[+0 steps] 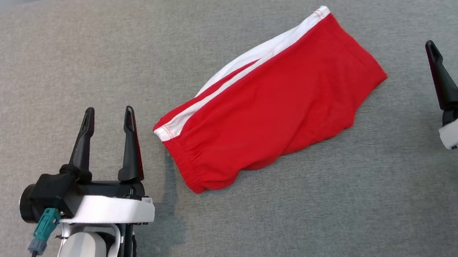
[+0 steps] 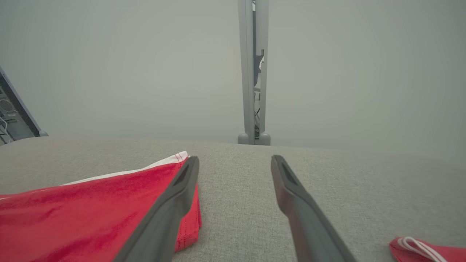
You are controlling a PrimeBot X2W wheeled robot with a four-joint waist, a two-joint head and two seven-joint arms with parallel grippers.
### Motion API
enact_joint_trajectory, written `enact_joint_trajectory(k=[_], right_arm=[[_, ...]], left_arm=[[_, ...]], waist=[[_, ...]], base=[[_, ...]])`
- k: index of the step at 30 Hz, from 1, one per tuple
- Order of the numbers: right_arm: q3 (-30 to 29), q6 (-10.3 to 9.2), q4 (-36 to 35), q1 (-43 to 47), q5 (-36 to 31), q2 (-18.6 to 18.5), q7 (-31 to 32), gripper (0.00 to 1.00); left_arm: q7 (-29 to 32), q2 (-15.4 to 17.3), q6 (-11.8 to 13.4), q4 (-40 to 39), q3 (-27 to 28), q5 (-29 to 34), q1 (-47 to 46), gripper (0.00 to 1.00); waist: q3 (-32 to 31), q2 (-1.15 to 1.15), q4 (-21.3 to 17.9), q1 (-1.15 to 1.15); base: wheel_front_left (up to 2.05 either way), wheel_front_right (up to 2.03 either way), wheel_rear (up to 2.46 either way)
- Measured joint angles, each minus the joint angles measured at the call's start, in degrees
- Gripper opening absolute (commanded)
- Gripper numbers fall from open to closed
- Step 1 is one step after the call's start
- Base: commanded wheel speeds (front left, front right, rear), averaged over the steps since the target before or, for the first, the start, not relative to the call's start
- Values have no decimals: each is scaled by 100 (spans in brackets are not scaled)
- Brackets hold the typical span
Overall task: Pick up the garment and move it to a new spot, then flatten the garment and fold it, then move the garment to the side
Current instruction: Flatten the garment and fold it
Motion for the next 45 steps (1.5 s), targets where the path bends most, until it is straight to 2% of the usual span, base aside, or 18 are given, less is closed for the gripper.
enact_joint_trajectory(k=[6, 11, 16, 17, 19, 26, 31, 37, 40, 45], right_arm=[[510, 0, 909, -667, 154, -59, 237, 100], [931, 0, 1778, -1014, 358, 56, 298, 100], [1243, -1, 2319, -1282, 637, 109, 359, 100], [1321, -1, 2368, -1318, 687, 118, 349, 47], [1463, -1, 2464, -1393, 839, 136, 378, 0], [1942, -1, 2423, -1384, 1399, 260, 157, 0], [1846, 1, 2207, -1059, 1706, 334, -200, 0], [1039, 2, 1636, -85, 1866, 390, -325, 0], [510, 1, 1257, 515, 1690, 547, -325, 0], [34, 1, 918, 1084, 1386, 829, -325, 0]], left_arm=[[-1, -137, -97, 41, -20, 56, -133, 100], [0, -232, -146, 100, 10, 75, -169, 100], [-1, -274, -181, 115, 85, 135, -214, 100], [-1, -281, -194, 116, 104, 144, -214, 100], [-1, -300, -194, 113, 141, 157, -213, 100], [-1, -334, -194, 131, 213, 235, -210, 100], [-1, -300, -203, 91, 261, 345, -181, 100], [-1, -203, -225, 23, 309, 400, -78, 100], [0, -137, -227, 8, 334, 400, -31, 100], [78, -74, -209, -78, 318, 401, 24, 100]], waist=[[175, 0, 291, 0], [343, 0, 530, 0], [451, 0, 651, 0], [458, 0, 649, 0], [458, 0, 627, 0], [394, 0, 423, 0], [301, 0, 157, 0], [175, 0, -232, 0], [132, 0, -448, 0], [92, 0, -762, 0]], base=[[0, 0, 0], [0, 0, 0], [0, 0, 0], [0, 0, 0], [0, 0, 0], [0, 0, 0], [0, 0, 0], [0, 0, 0], [0, 0, 0], [0, 0, 0]])
